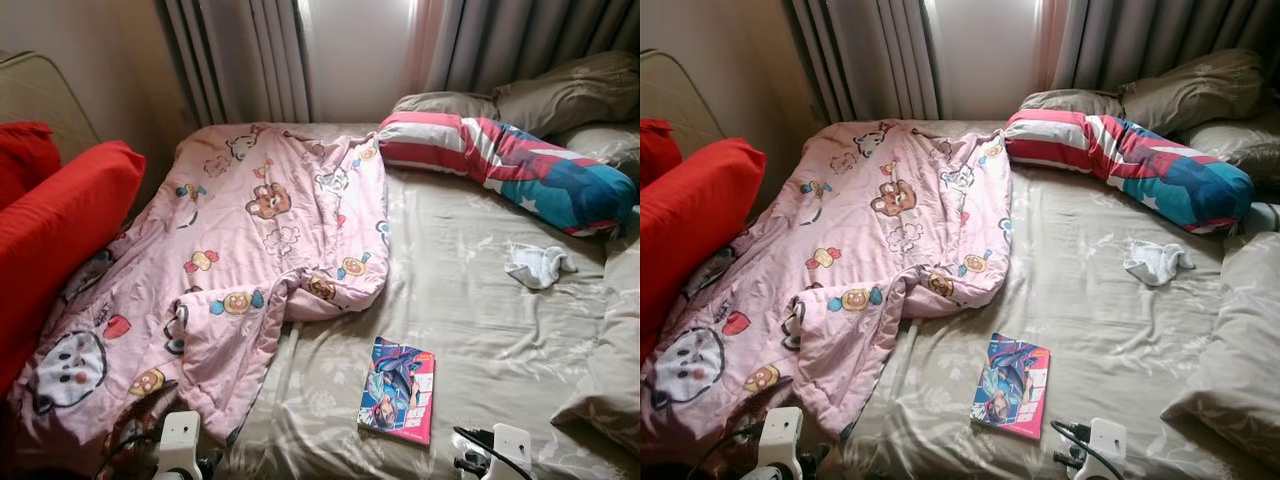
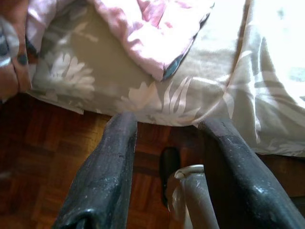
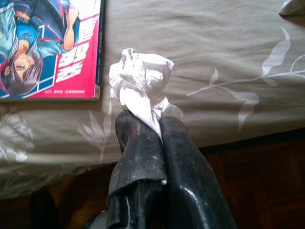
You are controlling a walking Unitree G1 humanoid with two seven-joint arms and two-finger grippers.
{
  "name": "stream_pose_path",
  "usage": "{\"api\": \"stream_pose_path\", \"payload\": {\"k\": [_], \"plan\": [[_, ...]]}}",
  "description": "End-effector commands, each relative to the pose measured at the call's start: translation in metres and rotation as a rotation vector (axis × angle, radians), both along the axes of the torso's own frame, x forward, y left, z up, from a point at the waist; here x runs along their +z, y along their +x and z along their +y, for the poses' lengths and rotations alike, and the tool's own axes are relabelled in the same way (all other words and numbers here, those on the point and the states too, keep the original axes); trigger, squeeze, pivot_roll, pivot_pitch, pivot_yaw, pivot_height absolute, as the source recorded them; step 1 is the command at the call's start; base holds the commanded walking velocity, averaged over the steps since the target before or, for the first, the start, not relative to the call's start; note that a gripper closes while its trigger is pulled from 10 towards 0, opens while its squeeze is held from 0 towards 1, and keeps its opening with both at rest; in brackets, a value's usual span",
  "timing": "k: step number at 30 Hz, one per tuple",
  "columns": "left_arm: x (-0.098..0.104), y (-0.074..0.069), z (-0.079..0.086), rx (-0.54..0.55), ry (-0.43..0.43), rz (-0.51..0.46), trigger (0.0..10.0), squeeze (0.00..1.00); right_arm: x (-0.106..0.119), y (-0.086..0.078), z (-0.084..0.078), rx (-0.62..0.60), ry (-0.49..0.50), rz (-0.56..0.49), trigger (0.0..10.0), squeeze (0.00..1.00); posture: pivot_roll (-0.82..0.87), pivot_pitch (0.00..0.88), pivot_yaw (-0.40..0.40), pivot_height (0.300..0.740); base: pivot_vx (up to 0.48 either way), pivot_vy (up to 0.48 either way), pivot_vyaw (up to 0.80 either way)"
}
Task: Clean up the room
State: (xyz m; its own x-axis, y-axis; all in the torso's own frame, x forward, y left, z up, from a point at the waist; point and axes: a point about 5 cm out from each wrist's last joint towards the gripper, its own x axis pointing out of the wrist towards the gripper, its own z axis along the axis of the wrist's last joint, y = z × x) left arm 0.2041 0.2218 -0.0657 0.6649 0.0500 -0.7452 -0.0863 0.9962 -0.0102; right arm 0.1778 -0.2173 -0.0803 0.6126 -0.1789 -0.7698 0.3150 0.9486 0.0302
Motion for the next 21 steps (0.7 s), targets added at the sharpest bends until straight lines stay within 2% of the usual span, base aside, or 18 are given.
{"api": "stream_pose_path", "payload": {"k": [1, 21], "plan": [[-0.0033, -0.0064, 0.003, 0.006, 0.004, 0.032, 10.0, 0.0, -0.0024, -0.004, 0.0011, -0.012, 0.011, 0.017, 10.0, 0.0, -0.1, 0.0, 0.046, 0.74, -0.281, 0.0, 0.0], [-0.0035, -0.0072, 0.0038, 0.007, 0.004, 0.034, 10.0, 0.0, -0.0028, -0.0048, 0.0011, -0.016, 0.013, 0.02, 10.0, 0.0, -0.1, 0.0, 0.047, 0.74, -0.29, 0.0, 0.0]]}}
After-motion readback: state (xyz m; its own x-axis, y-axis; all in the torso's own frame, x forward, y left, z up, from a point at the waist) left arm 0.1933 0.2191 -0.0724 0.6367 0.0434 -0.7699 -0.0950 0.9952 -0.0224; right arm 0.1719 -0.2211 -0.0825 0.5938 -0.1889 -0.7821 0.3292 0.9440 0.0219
